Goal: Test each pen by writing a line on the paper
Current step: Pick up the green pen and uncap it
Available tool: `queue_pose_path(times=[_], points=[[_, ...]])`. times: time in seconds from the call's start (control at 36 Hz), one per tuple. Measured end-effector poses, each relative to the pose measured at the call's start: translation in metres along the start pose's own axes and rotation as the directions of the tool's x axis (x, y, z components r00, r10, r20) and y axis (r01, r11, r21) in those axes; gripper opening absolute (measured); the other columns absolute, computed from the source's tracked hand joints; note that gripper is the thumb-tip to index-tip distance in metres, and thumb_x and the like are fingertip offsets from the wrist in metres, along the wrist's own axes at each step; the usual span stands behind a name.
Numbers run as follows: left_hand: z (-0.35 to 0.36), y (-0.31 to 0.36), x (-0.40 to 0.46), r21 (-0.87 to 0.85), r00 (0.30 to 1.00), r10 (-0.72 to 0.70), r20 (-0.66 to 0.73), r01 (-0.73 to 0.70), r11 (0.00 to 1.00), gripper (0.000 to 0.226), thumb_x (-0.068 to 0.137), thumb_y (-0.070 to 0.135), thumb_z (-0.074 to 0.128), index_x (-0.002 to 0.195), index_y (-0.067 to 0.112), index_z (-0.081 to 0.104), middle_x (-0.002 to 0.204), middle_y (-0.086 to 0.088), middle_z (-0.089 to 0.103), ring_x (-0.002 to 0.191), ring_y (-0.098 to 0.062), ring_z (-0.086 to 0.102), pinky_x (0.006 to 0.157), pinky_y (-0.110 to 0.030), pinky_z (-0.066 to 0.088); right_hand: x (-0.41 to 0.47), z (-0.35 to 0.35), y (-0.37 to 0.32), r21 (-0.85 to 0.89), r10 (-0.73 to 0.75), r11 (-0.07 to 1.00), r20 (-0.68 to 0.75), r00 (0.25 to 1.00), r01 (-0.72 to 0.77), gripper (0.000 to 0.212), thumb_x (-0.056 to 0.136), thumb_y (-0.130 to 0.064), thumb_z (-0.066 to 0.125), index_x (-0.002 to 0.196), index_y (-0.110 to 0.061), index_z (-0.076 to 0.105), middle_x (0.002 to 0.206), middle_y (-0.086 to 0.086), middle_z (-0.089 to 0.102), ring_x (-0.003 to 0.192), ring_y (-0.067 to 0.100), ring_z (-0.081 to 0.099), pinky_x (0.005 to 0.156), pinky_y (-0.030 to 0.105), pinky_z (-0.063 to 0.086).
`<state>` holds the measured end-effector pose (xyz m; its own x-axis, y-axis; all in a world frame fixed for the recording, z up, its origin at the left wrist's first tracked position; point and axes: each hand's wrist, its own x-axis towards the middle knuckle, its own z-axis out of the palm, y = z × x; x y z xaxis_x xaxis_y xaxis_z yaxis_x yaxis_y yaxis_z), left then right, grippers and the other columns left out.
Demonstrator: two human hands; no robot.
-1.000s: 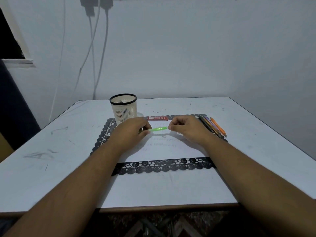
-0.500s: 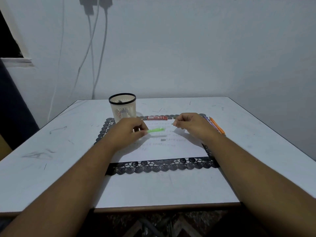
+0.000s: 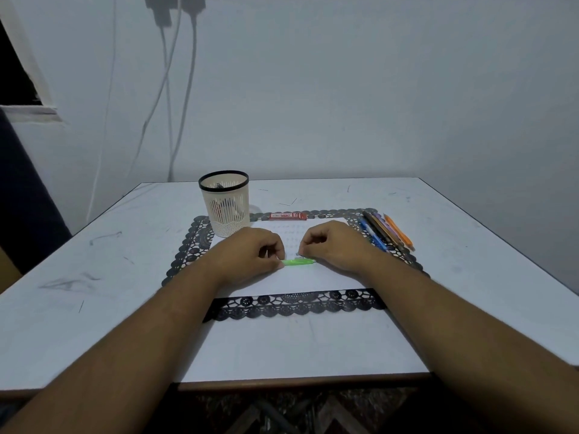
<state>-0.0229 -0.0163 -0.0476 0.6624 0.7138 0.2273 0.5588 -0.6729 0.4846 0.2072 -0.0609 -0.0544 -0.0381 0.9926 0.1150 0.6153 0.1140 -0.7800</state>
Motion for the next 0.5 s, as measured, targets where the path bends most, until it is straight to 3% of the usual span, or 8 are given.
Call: queue_pose_path(times=[0.11, 0.25, 0.28, 0.33, 0.39, 0.5], points=[[0.002, 0.000, 0.000, 0.045, 0.999, 0.023, -0.034, -0.022, 0.999, 0.006, 0.089, 0.027, 0.076, 0.088, 0.030, 0.072, 0.080, 0.011, 0.064, 0.074, -0.005, 0.055, 0.065, -0.025, 0.045, -0.001, -0.005, 0.001, 0.008, 0.015, 1.000, 0.002, 1.000, -0.015, 0.008, 0.091, -0.024, 0.077, 0.086, -0.022, 0.082, 0.088, -0.008, 0.079, 0.091, 0.012, 0.073, 0.088, 0.033, 0.057], [0.005, 0.000, 0.001, 0.106, 0.997, 0.035, -0.071, -0.027, 0.994, 0.003, 0.092, 0.030, 0.073, 0.091, 0.030, 0.070, 0.085, 0.013, 0.062, 0.077, -0.002, 0.054, 0.064, -0.021, 0.041, 0.009, -0.013, 0.012, 0.053, 0.046, 0.998, -0.044, 0.998, -0.043, 0.010, 0.093, -0.021, 0.075, 0.085, -0.021, 0.083, 0.091, -0.006, 0.080, 0.096, 0.014, 0.074, 0.089, 0.034, 0.057], [0.006, 0.000, 0.001, 0.118, 0.997, 0.029, -0.078, -0.019, 0.993, 0.002, 0.092, 0.030, 0.072, 0.092, 0.030, 0.070, 0.086, 0.013, 0.062, 0.077, 0.000, 0.053, 0.063, -0.020, 0.040, 0.013, -0.015, 0.013, 0.093, 0.059, 0.994, -0.066, 0.996, -0.052, 0.011, 0.094, -0.019, 0.075, 0.086, -0.020, 0.083, 0.094, -0.002, 0.079, 0.096, 0.015, 0.073, 0.087, 0.030, 0.057], [0.005, 0.000, 0.003, 0.143, 0.995, 0.021, -0.095, -0.008, 0.990, 0.001, 0.093, 0.030, 0.070, 0.093, 0.030, 0.070, 0.088, 0.015, 0.061, 0.077, 0.002, 0.053, 0.064, -0.021, 0.039, 0.024, -0.020, 0.011, 0.117, 0.084, 0.991, -0.115, 0.990, -0.071, 0.012, 0.098, -0.011, 0.069, 0.095, -0.009, 0.081, 0.100, 0.004, 0.076, 0.091, 0.011, 0.068, 0.070, 0.009, 0.050], [0.005, -0.001, 0.005, 0.165, 0.994, 0.016, -0.109, 0.002, 0.986, 0.001, 0.093, 0.031, 0.069, 0.093, 0.031, 0.069, 0.088, 0.015, 0.061, 0.077, 0.001, 0.053, 0.064, -0.022, 0.040, 0.037, -0.025, 0.010, 0.046, 0.067, 0.997, -0.168, 0.983, -0.060, 0.012, 0.099, -0.008, 0.065, 0.099, -0.005, 0.078, 0.101, 0.001, 0.072, 0.089, 0.004, 0.062, 0.057, 0.002, 0.042], [0.007, -0.003, 0.006, 0.169, 0.995, 0.012, -0.102, 0.006, 0.986, 0.001, 0.093, 0.032, 0.069, 0.093, 0.031, 0.069, 0.089, 0.014, 0.062, 0.078, -0.001, 0.055, 0.067, -0.025, 0.045, 0.073, -0.023, 0.015, -0.209, 0.026, 0.976, -0.189, 0.982, -0.066, 0.011, 0.097, -0.024, 0.067, 0.103, -0.022, 0.076, 0.099, -0.009, 0.070, 0.094, 0.013, 0.063, 0.069, 0.024, 0.043]])
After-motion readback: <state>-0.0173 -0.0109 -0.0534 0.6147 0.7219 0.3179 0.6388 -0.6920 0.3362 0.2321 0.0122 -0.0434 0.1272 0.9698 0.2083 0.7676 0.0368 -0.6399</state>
